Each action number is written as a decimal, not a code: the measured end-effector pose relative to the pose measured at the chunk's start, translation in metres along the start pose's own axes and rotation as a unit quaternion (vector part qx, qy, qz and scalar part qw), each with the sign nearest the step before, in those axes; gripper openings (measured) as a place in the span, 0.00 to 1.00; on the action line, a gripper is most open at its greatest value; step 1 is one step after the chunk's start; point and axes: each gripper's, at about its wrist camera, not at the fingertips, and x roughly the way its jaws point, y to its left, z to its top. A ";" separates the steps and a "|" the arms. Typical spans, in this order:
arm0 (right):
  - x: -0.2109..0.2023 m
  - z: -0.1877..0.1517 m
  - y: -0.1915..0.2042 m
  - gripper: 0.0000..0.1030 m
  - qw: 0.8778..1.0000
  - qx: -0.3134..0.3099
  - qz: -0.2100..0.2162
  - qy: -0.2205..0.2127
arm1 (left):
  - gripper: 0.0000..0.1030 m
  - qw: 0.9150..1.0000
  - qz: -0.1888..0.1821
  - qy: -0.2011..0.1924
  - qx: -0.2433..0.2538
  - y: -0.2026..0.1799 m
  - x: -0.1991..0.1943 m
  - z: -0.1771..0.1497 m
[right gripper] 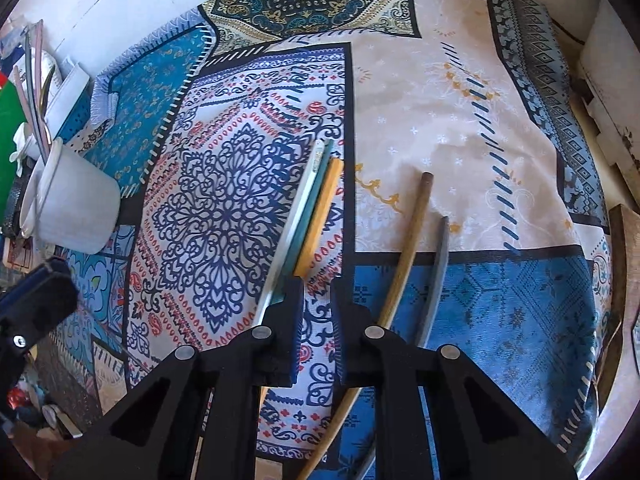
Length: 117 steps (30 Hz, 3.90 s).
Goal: Organize utensils
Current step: 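Lift the silver fork with the left tool while the right tool grasps a wooden chopstick, then carry the fork and wooden chopstick toward the white cup with both tools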
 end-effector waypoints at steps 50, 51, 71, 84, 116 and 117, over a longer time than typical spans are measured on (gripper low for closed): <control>-0.088 0.015 0.009 0.05 0.990 0.044 0.003 -0.135 | 0.22 0.995 -0.013 -0.099 0.012 0.005 -0.093 0.020; -0.095 0.012 0.012 0.05 0.989 0.045 0.006 -0.142 | 0.22 0.995 -0.013 -0.102 0.013 0.005 -0.095 0.020; -0.162 0.018 0.032 0.01 0.977 0.025 0.027 -0.208 | 0.22 0.986 -0.012 -0.168 0.013 0.019 -0.153 0.033; -0.051 0.070 -0.020 0.30 0.995 0.062 -0.012 -0.073 | 0.22 0.985 0.018 -0.169 -0.012 0.042 -0.154 0.030; -0.059 0.085 -0.040 0.06 0.993 0.084 0.017 -0.081 | 0.22 0.988 0.024 -0.152 -0.019 0.053 -0.132 0.051; -0.071 0.084 -0.038 0.06 0.992 0.076 0.016 -0.094 | 0.22 0.988 0.023 -0.153 -0.017 0.052 -0.134 0.051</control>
